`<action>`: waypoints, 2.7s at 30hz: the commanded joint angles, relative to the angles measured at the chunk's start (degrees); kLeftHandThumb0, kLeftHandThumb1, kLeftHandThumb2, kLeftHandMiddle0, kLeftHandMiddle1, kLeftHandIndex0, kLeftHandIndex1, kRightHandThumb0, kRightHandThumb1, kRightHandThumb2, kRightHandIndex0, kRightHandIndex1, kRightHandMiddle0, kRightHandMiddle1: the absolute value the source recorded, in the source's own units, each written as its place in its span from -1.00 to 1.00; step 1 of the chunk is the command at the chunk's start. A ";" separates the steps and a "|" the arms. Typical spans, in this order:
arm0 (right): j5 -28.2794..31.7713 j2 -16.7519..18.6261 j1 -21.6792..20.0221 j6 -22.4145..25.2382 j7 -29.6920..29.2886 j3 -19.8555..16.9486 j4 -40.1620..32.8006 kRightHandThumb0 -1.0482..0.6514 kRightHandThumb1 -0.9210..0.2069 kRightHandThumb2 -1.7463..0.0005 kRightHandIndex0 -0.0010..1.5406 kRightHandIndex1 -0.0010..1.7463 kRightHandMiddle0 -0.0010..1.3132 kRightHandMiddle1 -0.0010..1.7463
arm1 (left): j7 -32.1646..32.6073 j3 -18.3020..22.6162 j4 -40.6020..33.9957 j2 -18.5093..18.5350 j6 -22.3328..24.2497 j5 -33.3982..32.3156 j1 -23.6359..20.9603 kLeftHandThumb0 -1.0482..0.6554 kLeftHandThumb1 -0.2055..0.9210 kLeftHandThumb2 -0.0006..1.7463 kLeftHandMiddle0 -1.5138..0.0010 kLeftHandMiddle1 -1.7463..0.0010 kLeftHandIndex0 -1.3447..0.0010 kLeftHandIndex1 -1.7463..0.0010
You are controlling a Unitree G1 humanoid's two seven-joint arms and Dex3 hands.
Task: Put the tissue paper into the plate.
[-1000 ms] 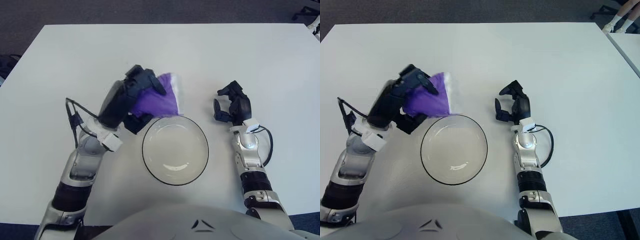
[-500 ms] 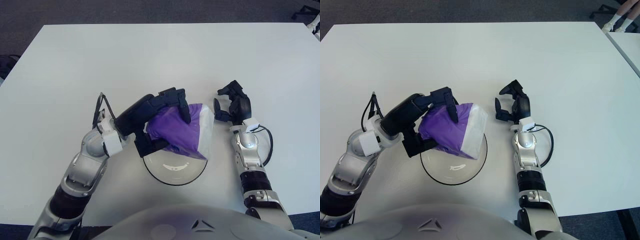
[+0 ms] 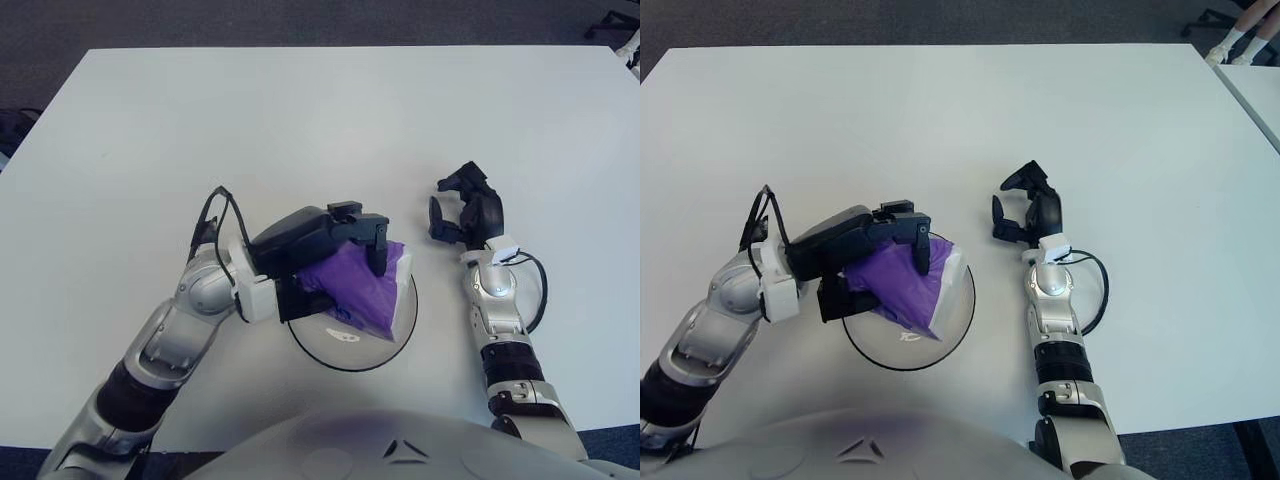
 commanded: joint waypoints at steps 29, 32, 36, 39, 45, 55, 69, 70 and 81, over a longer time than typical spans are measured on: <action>0.29 1.66 6.17 3.81 1.22 0.91 -1.69 0.22 0.06 -0.47 -0.31 0.89 -0.23 1.00 | 4.93 0.47 0.15 -3.53 -1.36 7.05 3.72 -0.64 0.48 0.00 0.90 -0.63 0.85 -0.50; -0.51 1.72 6.25 3.64 0.57 0.88 -1.64 0.22 0.06 -0.47 -0.31 0.88 -0.21 1.00 | 3.24 1.06 1.21 -1.82 -3.55 6.04 2.59 -0.82 0.83 -0.20 0.97 0.41 0.95 0.36; -1.02 1.69 6.26 4.20 0.00 0.81 -1.34 0.22 0.05 -0.46 -0.33 0.87 -0.21 1.00 | 2.43 1.39 2.60 -0.65 -6.65 5.45 2.02 -0.93 0.96 -0.19 0.99 0.88 0.99 0.84; -1.02 1.75 6.04 4.10 -0.42 0.66 -0.77 0.22 0.01 -0.43 -0.35 0.87 -0.22 1.00 | 2.18 1.77 3.63 -0.18 -8.69 4.62 1.86 -0.98 0.99 -0.14 1.00 0.96 1.00 0.95; -0.82 1.72 5.65 3.87 -0.56 0.59 0.05 0.22 -0.01 -0.41 -0.36 0.87 -0.23 1.00 | 1.97 2.27 5.18 -0.12 -10.92 2.86 1.59 -1.00 1.00 -0.10 1.00 1.00 1.00 0.99; -1.22 1.30 4.53 1.72 -0.86 0.39 2.79 0.22 0.02 -0.45 -0.34 0.91 -0.26 1.00 | 0.96 3.67 5.67 0.30 -11.82 0.60 1.80 -1.00 1.00 0.03 1.00 1.00 1.00 1.00; -2.49 0.60 4.58 1.05 -1.95 0.83 3.62 0.22 0.05 -0.46 -0.32 0.86 -0.21 1.00 | -1.18 5.56 2.91 1.78 -8.14 -0.63 2.30 -0.99 1.00 0.07 1.00 1.00 1.00 1.00; -2.18 0.61 4.59 1.23 -1.70 0.80 3.57 0.22 0.03 -0.44 -0.32 0.85 -0.22 1.00 | -1.04 6.27 2.71 1.90 -7.33 -0.94 2.93 -0.99 1.00 0.08 1.00 1.00 1.00 1.00; -0.61 1.38 4.70 1.36 -0.51 0.67 2.30 0.23 -0.05 -0.37 -0.29 0.81 -0.32 1.00 | 14.23 14.04 1.42 -10.47 0.66 -3.90 10.16 -0.57 0.76 -0.03 0.77 -0.49 0.80 -0.60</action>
